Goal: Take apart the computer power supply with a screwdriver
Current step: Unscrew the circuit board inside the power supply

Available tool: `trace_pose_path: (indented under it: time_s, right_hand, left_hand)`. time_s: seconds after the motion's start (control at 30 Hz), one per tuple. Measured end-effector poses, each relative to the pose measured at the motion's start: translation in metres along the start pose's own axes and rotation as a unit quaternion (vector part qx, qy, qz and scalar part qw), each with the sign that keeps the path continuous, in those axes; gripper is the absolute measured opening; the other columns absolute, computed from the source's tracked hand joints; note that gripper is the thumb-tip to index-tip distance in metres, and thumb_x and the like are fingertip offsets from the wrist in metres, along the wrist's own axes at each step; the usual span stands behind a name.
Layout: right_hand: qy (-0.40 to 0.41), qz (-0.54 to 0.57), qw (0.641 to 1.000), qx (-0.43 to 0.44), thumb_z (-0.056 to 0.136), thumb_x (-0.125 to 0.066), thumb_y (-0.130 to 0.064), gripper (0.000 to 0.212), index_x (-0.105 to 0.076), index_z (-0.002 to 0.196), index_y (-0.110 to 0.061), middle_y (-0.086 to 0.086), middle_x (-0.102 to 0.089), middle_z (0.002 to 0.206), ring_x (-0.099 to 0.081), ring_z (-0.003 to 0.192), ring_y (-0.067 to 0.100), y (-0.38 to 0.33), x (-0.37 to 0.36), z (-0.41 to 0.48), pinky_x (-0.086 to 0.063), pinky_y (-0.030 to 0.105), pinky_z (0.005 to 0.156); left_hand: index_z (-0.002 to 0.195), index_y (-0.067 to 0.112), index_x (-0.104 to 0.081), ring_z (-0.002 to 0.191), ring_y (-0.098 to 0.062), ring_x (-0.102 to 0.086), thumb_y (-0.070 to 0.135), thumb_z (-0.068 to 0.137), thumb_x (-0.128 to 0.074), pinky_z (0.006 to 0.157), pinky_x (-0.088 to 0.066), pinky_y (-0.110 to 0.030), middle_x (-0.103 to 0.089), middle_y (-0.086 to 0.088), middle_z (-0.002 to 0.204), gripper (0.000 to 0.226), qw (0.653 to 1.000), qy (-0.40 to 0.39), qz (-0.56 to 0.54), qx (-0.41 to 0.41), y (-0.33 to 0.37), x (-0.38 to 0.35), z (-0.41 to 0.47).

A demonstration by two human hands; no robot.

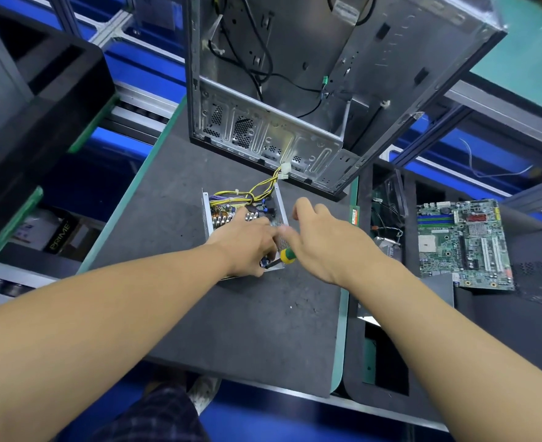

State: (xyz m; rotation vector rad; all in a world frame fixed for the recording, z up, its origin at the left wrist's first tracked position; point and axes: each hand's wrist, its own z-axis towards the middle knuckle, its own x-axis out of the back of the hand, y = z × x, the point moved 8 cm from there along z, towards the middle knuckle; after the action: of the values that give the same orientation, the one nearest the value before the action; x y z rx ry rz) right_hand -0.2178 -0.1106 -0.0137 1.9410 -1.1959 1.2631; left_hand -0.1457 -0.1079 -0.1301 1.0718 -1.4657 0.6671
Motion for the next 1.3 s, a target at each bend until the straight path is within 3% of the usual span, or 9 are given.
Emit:
trace_pose_path:
  time_s: [0.13,0.27,0.37,0.43,0.57,0.67,0.77,1.0,1.3]
  right_hand:
    - [0.003,0.024,0.999,0.041,0.095,-0.047,-0.022,0.028,-0.037,0.120,-0.018,0.005,-0.036,0.114,-0.048,0.089,0.033,-0.006,0.000,0.002,-0.042,0.039,0.070]
    - [-0.023,0.073,0.996,0.052,0.088,-0.055,-0.028,0.032,-0.039,0.116,-0.024,-0.002,-0.030,0.117,-0.035,0.107,0.023,-0.006,-0.001,0.002,-0.042,0.038,0.074]
    - [0.002,0.022,1.000,0.019,0.100,-0.038,-0.046,0.031,-0.036,0.115,-0.019,0.004,-0.040,0.112,-0.048,0.087,0.033,-0.003,-0.001,0.001,-0.043,0.042,0.071]
    - [0.015,-0.009,0.999,0.033,0.103,-0.036,-0.035,0.022,-0.035,0.117,-0.017,0.007,-0.044,0.109,-0.053,0.079,0.037,-0.006,-0.002,0.001,-0.040,0.040,0.066]
    - [-0.001,0.026,0.997,0.069,0.090,-0.049,-0.018,0.029,-0.039,0.117,-0.022,0.000,-0.034,0.113,-0.038,0.095,0.025,-0.011,-0.002,0.003,-0.036,0.036,0.066]
    - [-0.005,0.013,0.999,0.043,0.093,-0.050,-0.027,0.022,-0.041,0.113,-0.022,0.002,-0.042,0.113,-0.046,0.093,0.030,-0.006,-0.004,0.003,-0.041,0.039,0.070]
    - [0.010,0.004,0.999,0.042,0.098,-0.048,-0.033,0.016,-0.045,0.107,-0.019,0.004,-0.048,0.107,-0.056,0.095,0.037,-0.004,-0.006,0.002,-0.048,0.044,0.079]
    - [0.070,0.057,0.995,0.044,0.094,-0.052,-0.027,0.004,-0.050,0.095,-0.023,-0.001,-0.052,0.103,-0.051,0.094,0.026,0.011,0.016,-0.011,-0.037,0.034,0.072]
    - [0.065,0.093,0.993,0.018,0.096,-0.049,-0.025,0.004,-0.050,0.096,-0.022,-0.002,-0.051,0.102,-0.052,0.095,0.027,0.020,0.005,-0.025,-0.046,0.042,0.082]
  left_hand:
    - [0.099,0.038,-0.068,0.108,-0.014,-0.042,0.043,0.083,-0.058,0.090,-0.027,-0.045,-0.043,0.013,0.101,0.020,1.000,-0.004,0.014,-0.001,0.000,-0.001,-0.001]
    - [0.081,0.037,-0.046,0.109,-0.015,-0.042,0.042,0.083,-0.057,0.090,-0.027,-0.046,-0.050,0.011,0.107,0.012,1.000,-0.008,0.018,0.005,0.000,-0.002,0.000]
    - [0.094,0.034,-0.059,0.107,-0.012,-0.041,0.042,0.083,-0.057,0.096,-0.027,-0.045,-0.045,0.015,0.096,0.014,1.000,-0.016,0.009,0.012,-0.002,-0.003,0.000]
    - [0.099,0.036,-0.065,0.111,-0.015,-0.042,0.043,0.084,-0.058,0.094,-0.027,-0.046,-0.049,0.012,0.107,0.018,1.000,-0.021,0.013,0.006,-0.001,-0.003,0.000]
    - [0.069,0.035,-0.043,0.114,-0.015,-0.042,0.041,0.081,-0.058,0.089,-0.027,-0.046,-0.050,0.010,0.116,0.020,1.000,-0.020,0.017,0.009,-0.002,-0.001,-0.002]
    - [0.084,0.039,-0.057,0.110,-0.016,-0.041,0.042,0.082,-0.058,0.089,-0.028,-0.047,-0.051,0.011,0.113,0.003,1.000,-0.010,0.020,0.003,0.001,0.002,-0.002]
    - [0.105,0.036,-0.067,0.110,-0.016,-0.041,0.042,0.082,-0.058,0.092,-0.029,-0.048,-0.052,0.010,0.113,0.026,0.999,-0.020,0.030,0.000,0.000,-0.002,-0.001]
    - [0.113,0.038,-0.065,0.117,-0.015,-0.043,0.046,0.084,-0.053,0.099,-0.030,-0.048,-0.053,0.014,0.119,0.032,0.998,-0.009,0.058,-0.010,0.001,-0.002,0.000]
    - [0.119,0.035,-0.063,0.111,-0.024,-0.052,0.047,0.092,-0.050,0.105,-0.026,-0.059,-0.056,0.002,0.113,0.032,0.978,-0.021,0.194,-0.075,0.020,-0.004,-0.002]
